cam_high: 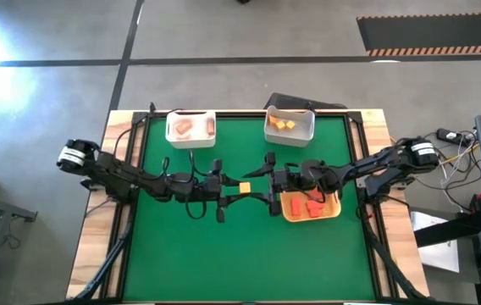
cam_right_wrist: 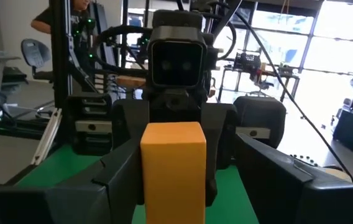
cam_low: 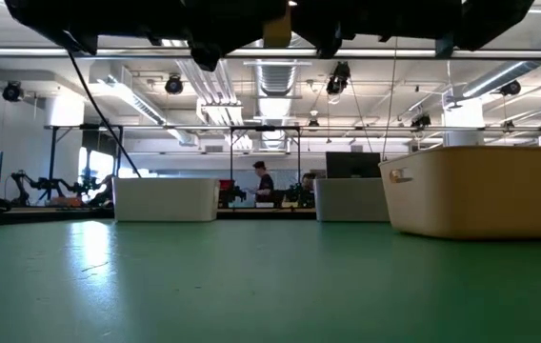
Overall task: Sort & place blocks by color
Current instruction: Put the yellow block into the gray bin
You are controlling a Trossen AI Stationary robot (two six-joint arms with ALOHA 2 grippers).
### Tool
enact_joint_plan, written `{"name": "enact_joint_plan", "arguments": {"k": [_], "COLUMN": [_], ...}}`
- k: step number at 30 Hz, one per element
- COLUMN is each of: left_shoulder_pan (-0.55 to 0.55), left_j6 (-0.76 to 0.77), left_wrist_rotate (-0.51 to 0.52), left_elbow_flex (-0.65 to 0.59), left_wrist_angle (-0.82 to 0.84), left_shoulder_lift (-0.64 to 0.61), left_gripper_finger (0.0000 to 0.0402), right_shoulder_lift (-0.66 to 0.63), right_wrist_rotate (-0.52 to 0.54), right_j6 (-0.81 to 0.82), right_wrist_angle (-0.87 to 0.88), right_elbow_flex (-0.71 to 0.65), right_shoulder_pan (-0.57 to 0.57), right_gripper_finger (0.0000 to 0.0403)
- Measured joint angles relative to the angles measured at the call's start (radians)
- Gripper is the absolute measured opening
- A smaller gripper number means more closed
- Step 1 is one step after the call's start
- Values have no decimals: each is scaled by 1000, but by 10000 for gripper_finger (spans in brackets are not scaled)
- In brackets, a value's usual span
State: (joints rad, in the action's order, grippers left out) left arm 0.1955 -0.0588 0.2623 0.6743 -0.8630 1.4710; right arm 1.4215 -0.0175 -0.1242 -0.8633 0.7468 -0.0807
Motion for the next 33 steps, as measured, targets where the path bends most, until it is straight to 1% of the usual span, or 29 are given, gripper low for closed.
{"name": "enact_joint_plan", "arguments": {"k": [4,7,9,13,15,19,21,23,25,27,29,31,33], "left_shoulder_pan": [0,-1,-4,-11,-15,-22,-23,-24,-24,-23,-23,-24,-23], "left_j6": [0,0,0,1,0,-2,-2,1,28,58,100,136,161], "left_wrist_rotate": [0,1,2,7,8,33,34,38,45,46,52,63,94], "left_elbow_flex": [0,0,0,0,0,-4,-12,-21,-31,-42,-45,-46,-46], "left_wrist_angle": [0,0,0,0,1,6,7,9,11,18,49,89,110], "left_shoulder_lift": [2,2,2,2,2,2,2,2,1,1,1,0,0], "left_gripper_finger": [116,116,116,117,143,215,237,251,256,257,258,259,259], "right_shoulder_lift": [8,7,7,6,6,5,5,1,-16,-44,-72,-94,-101], "right_wrist_rotate": [1,-1,-2,-9,-8,-5,-5,-9,-7,3,66,197,374], "right_j6": [1,2,7,9,5,-7,-17,-17,-15,-15,-18,-31,-52], "right_wrist_angle": [-1,-1,-1,1,1,25,46,73,166,310,495,686,849], "right_elbow_flex": [4,4,4,4,4,4,4,4,17,41,80,122,164], "right_shoulder_pan": [0,0,0,0,0,2,4,11,22,33,42,52,70], "right_gripper_finger": [231,214,189,117,116,116,116,116,116,116,116,116,116]}}
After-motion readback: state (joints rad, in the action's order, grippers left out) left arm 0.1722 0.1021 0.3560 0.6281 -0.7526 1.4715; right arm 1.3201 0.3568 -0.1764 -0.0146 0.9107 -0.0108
